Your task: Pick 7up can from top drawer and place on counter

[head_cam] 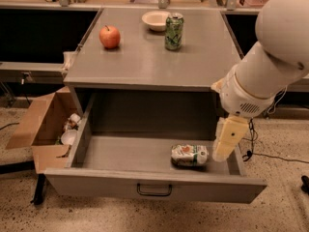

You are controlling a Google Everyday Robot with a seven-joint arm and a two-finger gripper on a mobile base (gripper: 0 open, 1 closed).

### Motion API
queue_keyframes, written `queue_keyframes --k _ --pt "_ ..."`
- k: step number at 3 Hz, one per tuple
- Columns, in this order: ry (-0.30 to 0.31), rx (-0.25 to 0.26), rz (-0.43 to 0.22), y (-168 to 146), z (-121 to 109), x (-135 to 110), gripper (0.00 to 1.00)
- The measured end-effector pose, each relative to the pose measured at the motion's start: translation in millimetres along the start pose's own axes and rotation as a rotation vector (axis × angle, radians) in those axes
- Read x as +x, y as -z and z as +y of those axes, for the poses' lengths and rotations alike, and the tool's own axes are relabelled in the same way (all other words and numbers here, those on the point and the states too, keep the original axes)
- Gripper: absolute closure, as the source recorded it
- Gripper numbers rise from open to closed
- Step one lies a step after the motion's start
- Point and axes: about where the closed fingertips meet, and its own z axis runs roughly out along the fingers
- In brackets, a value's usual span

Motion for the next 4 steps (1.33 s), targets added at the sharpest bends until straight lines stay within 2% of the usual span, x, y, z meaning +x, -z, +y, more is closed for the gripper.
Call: queue_keyframes --k 1,2,3,4 --pt "0.024 -0.070 -0.056 -72 13 -9 0.00" --pt "0.033 -0.105 -0.085 -109 20 -15 0.00" --pt "0.010 -0.131 -0.131 -134 18 -15 0.00" --pt "-0.047 -0.156 -0.189 -160 8 -10 0.00"
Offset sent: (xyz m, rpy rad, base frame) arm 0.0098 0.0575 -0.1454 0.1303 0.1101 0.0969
